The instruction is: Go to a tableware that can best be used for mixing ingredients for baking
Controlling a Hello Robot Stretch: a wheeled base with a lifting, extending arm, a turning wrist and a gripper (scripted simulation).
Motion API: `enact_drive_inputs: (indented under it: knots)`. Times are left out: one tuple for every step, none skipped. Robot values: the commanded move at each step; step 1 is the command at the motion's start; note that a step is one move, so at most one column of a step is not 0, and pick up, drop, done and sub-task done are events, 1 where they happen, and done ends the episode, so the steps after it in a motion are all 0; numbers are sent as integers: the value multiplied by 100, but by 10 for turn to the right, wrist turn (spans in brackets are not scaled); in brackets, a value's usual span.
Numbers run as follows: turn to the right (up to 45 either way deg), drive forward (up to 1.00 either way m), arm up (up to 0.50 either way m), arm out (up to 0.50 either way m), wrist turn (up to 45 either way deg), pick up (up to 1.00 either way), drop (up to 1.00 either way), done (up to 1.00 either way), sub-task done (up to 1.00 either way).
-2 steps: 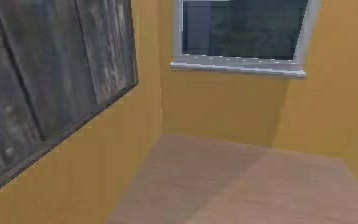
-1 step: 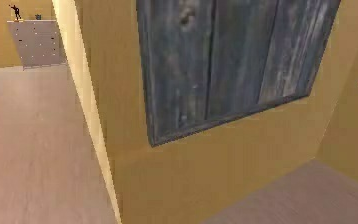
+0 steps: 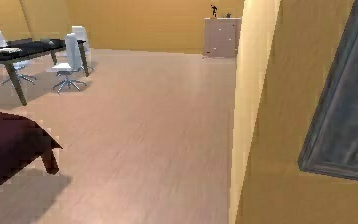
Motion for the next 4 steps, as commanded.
enact_drive_inputs:
  knots:
    - [-300, 0, 0, 0, 0, 0, 0, 0, 0]
    - [0, 80, 0, 0, 0, 0, 0, 0, 0]
    - [300, 0, 0, 0, 0, 0, 0, 0, 0]
    - [0, 100, 0, 0, 0, 0, 0, 0, 0]
